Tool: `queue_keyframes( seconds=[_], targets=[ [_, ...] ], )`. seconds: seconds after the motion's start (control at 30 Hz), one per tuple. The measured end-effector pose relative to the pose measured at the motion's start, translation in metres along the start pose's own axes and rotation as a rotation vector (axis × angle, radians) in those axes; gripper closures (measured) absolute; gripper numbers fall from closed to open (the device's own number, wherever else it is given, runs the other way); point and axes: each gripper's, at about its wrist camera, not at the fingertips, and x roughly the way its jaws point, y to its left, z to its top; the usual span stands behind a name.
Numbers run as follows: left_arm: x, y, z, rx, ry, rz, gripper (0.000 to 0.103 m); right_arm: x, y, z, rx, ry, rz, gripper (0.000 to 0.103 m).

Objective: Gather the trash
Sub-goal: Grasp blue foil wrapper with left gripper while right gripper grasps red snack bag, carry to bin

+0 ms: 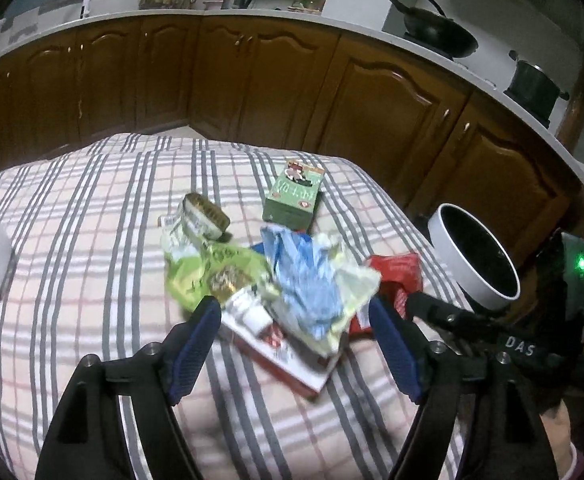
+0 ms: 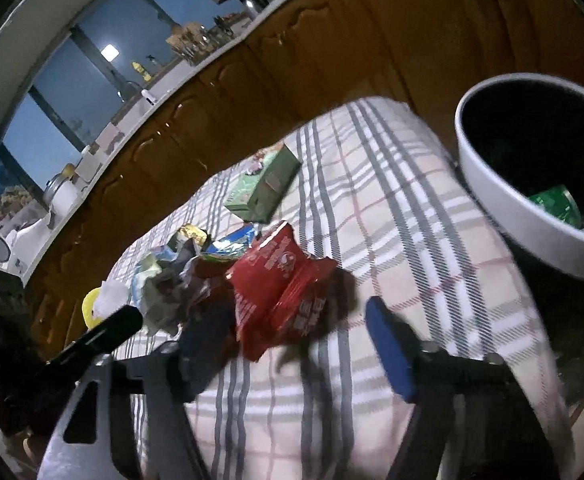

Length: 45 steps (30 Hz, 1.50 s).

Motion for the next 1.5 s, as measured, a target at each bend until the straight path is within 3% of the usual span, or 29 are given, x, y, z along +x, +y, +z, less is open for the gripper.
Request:
queue_keyframes(
  seconds=[0.03,0.07,0.1,0.17,0.2,0.23,0.27,0.3,0.53,0.63,0.7,0.73,0.87,0.97,1.07,1.5],
  targets=[
    [0.004,0.0,0.001,0.002,0.003,-0.006,0.033,0.004,-0.002,0.001,0.009,0.007,0.004,0.041],
    [0.009,-0.001,0.003,0.006,0.01,-0.016,0.043,0.008,-0.004,0.003,0.02,0.014,0.014,0.045],
    [0.014,-0.002,0.003,0.01,0.026,-0.029,0.057,0.01,-0.005,0.003,0.027,0.017,0.025,0.053],
    [0.022,-0.004,0.003,0.016,0.045,-0.048,0.073,0.011,-0.005,0.003,0.036,0.02,0.054,0.07],
    [0.024,-0.004,0.003,0.018,0.052,-0.055,0.075,0.01,-0.004,0.002,0.032,0.019,0.072,0.081],
    [0.025,-0.005,0.002,0.02,0.052,-0.059,0.076,0.008,-0.003,0.001,0.025,0.017,0.078,0.085],
    [0.024,-0.006,0.002,0.025,0.049,-0.056,0.077,0.004,0.0,0.0,0.013,0.012,0.069,0.099],
    [0.022,-0.007,0.001,0.031,0.045,-0.058,0.078,0.002,0.001,0.0,0.004,0.009,0.063,0.103],
    [0.001,-0.011,-0.008,0.048,0.023,-0.068,0.078,-0.023,0.002,-0.002,-0.039,-0.035,0.059,0.1],
    [-0.011,-0.003,-0.012,0.023,0.009,-0.071,0.078,-0.019,0.003,0.001,-0.038,-0.019,0.058,0.079],
    [-0.016,-0.002,-0.015,0.018,0.007,-0.072,0.078,-0.012,0.004,0.003,-0.033,-0.012,0.057,0.036],
    [-0.019,0.0,-0.015,0.017,0.005,-0.068,0.078,-0.007,0.006,0.005,-0.039,-0.012,0.049,0.032],
    [-0.024,-0.002,-0.017,0.022,0.001,-0.07,0.078,0.017,0.008,0.01,-0.047,0.024,0.052,0.033],
    [-0.026,-0.005,-0.016,0.033,0.001,-0.077,0.078,0.032,0.005,0.011,-0.032,0.059,0.058,0.063],
    [-0.028,-0.012,-0.017,0.044,0.003,-0.091,0.078,0.022,0.003,0.007,-0.029,0.031,0.067,0.07],
    [-0.001,-0.07,-0.012,0.133,0.049,-0.194,0.078,-0.078,-0.035,0.003,-0.049,-0.109,-0.033,0.071]
  ],
)
